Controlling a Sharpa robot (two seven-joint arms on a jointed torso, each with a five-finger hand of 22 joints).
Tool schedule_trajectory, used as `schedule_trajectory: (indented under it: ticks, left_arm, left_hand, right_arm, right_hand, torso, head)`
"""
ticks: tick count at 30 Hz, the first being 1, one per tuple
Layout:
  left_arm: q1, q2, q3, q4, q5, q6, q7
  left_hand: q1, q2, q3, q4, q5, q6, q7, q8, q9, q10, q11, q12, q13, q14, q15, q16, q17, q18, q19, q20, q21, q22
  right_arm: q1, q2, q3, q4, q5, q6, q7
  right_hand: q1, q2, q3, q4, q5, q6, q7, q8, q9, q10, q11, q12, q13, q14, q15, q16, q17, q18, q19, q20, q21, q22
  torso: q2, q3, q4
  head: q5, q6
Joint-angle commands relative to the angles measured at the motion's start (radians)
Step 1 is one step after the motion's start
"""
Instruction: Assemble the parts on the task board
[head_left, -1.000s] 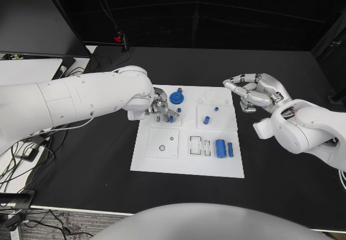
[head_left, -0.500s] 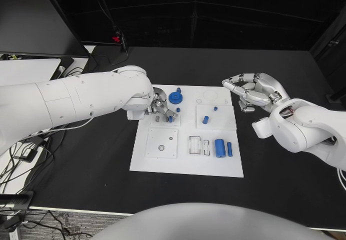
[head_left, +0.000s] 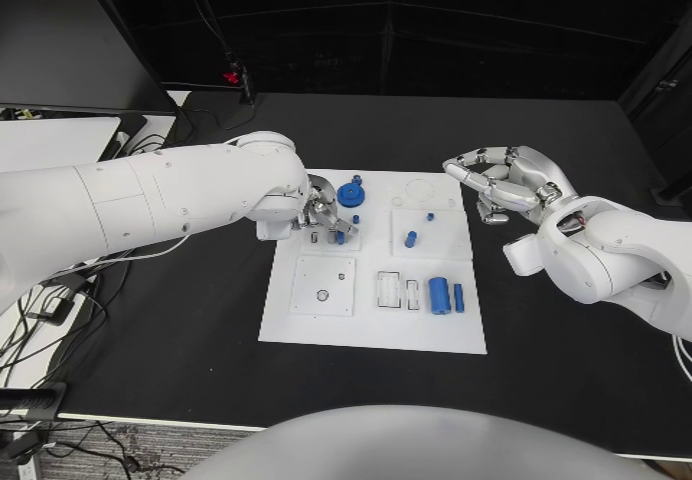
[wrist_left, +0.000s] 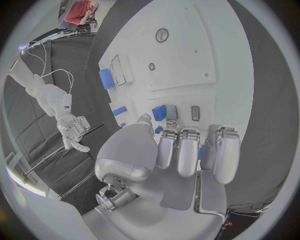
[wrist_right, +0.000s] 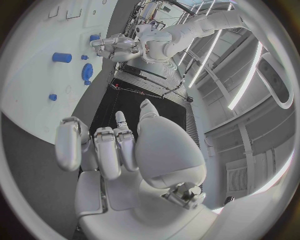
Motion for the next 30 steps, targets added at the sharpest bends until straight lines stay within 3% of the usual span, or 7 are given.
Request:
schedule_trajectory:
  ticks: [1, 12, 20, 30]
  left_arm:
    - [-0.001, 0.003, 0.000, -0.001, -0.003, 0.011, 0.015]
    - [-0.002, 0.008, 0.000, -0.005, -0.003, 0.013, 0.015]
    - [-0.003, 0.007, 0.000, -0.006, -0.003, 0.014, 0.016]
    - [-0.003, 0.002, 0.000, -0.005, -0.003, 0.006, 0.028]
  left_hand:
    - [0.019, 0.000, 0.008, 0.001, 0.008, 0.007, -0.001, -0.003, 0.005, 0.103, -0.007, 0.003, 0.263, 0.105, -0.007, 0.001, 0.263, -0.006, 0.108, -0.007, 0.003, 0.263]
    - [0.092, 0.010, 0.034, 0.000, 0.030, 0.003, -0.008, -0.008, 0.031, 0.103, -0.014, 0.003, 0.263, 0.105, -0.014, 0.001, 0.263, -0.006, 0.108, -0.013, 0.003, 0.263]
    - [0.168, -0.002, 0.078, -0.002, 0.179, 0.000, -0.015, -0.018, 0.057, 0.103, -0.020, 0.003, 0.263, 0.105, -0.020, 0.001, 0.263, -0.006, 0.108, -0.019, 0.003, 0.263]
    - [0.258, -0.025, 0.196, -0.003, 0.326, 0.006, -0.017, -0.025, 0.092, 0.103, -0.024, 0.003, 0.263, 0.105, -0.025, 0.001, 0.263, -0.006, 0.108, -0.025, 0.003, 0.263]
  right_arm:
    - [0.001, 0.001, 0.000, 0.000, 0.003, 0.004, -0.001]
    - [-0.001, 0.002, 0.000, -0.001, 0.003, 0.006, -0.006]
    - [-0.004, 0.001, 0.000, -0.003, 0.003, 0.007, -0.011]
    - [-0.007, 0.001, 0.000, -0.007, 0.003, 0.008, -0.016]
  right_hand:
    - [0.003, 0.009, -0.008, 0.000, 0.006, -0.006, 0.027, 0.006, 0.002, 0.108, 0.007, 0.003, 0.263, 0.104, 0.008, 0.002, 0.263, 0.012, -0.008, -0.002, -0.007, 0.108]
    - [0.002, 0.010, -0.009, 0.000, 0.007, -0.007, 0.027, 0.007, 0.002, 0.108, 0.007, 0.003, 0.263, 0.104, 0.008, 0.002, 0.263, 0.012, -0.008, -0.002, -0.008, 0.108]
    - [0.002, 0.011, -0.010, 0.000, 0.007, -0.008, 0.027, 0.009, 0.002, 0.108, 0.007, 0.003, 0.263, 0.104, 0.008, 0.002, 0.263, 0.013, -0.010, -0.002, -0.009, 0.106]
    - [0.002, 0.012, -0.011, 0.000, 0.008, -0.010, 0.027, 0.011, 0.002, 0.108, 0.007, 0.003, 0.263, 0.104, 0.008, 0.002, 0.263, 0.013, -0.011, -0.002, -0.010, 0.105]
  torso:
    - [0.000, 0.0003, -0.0007]
    - [0.000, 0.0003, -0.0007]
    - [0.000, -0.0001, 0.0000]
    - [0.000, -0.0001, -0.0002]
  head:
    - [0.000, -0.001]
    - [-0.002, -0.003]
    - [-0.005, -0.004]
    - [-0.008, -0.006]
